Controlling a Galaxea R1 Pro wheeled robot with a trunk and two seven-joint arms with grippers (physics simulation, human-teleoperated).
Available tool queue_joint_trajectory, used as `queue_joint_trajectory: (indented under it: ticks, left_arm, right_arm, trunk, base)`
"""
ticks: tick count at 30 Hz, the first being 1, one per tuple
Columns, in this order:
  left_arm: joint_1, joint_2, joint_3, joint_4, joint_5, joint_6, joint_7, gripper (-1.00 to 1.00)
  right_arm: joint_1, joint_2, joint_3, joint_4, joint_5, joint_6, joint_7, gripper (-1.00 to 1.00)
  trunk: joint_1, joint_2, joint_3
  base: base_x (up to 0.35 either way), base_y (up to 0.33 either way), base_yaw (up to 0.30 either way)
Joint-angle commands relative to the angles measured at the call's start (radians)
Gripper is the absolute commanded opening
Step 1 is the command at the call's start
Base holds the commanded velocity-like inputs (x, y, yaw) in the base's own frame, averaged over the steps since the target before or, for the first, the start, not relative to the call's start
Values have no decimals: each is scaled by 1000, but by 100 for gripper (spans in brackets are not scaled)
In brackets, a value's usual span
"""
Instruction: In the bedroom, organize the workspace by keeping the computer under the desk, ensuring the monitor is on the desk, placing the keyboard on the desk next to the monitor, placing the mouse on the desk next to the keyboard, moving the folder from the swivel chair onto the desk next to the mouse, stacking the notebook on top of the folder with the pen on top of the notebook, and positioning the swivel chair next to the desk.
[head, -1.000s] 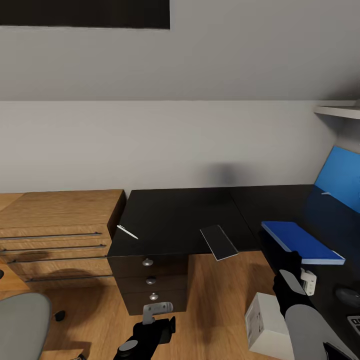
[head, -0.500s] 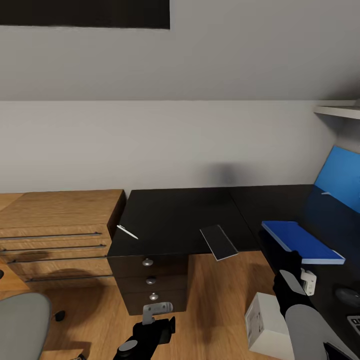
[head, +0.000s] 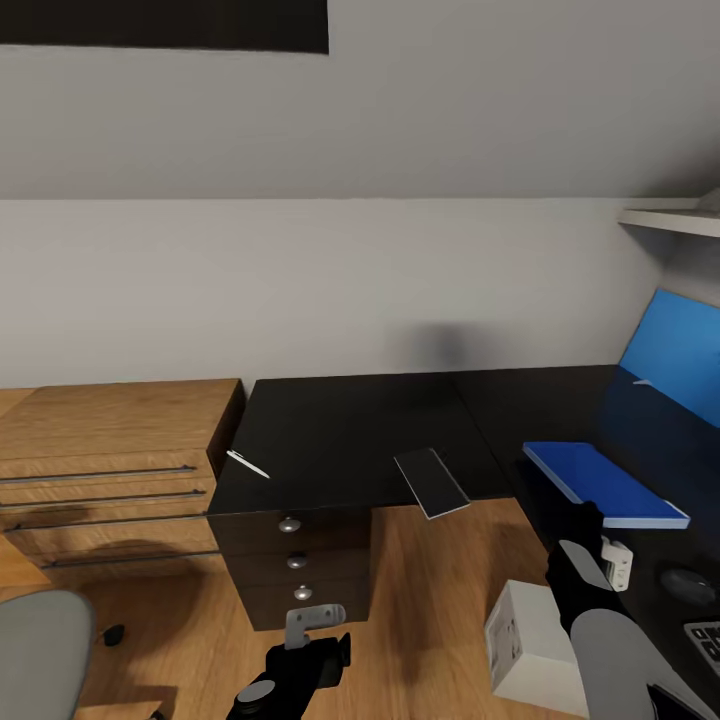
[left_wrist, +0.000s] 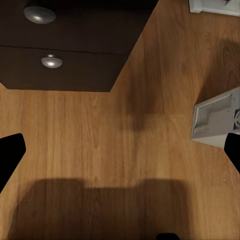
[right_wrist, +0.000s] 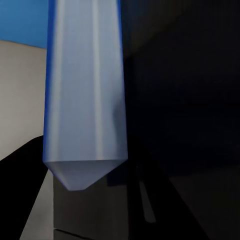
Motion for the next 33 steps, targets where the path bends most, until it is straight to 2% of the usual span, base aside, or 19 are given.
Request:
queue_joint_trajectory:
  ticks: [1,33]
  left_arm:
    - [-1,1,-2,-1,5,3,7,100]
    - [-1,1,-1,-1,9,3,7,100]
  right_arm:
    - [-1,0,-2,1,-10,-1,10,-100]
    - [-1,-2,-3,6,-12,1,6,-100]
  trunk:
    - [0,-1,-1]
    - [0,-1,-1]
  base:
    - [0,0,-2]
    - [-22,-22,0]
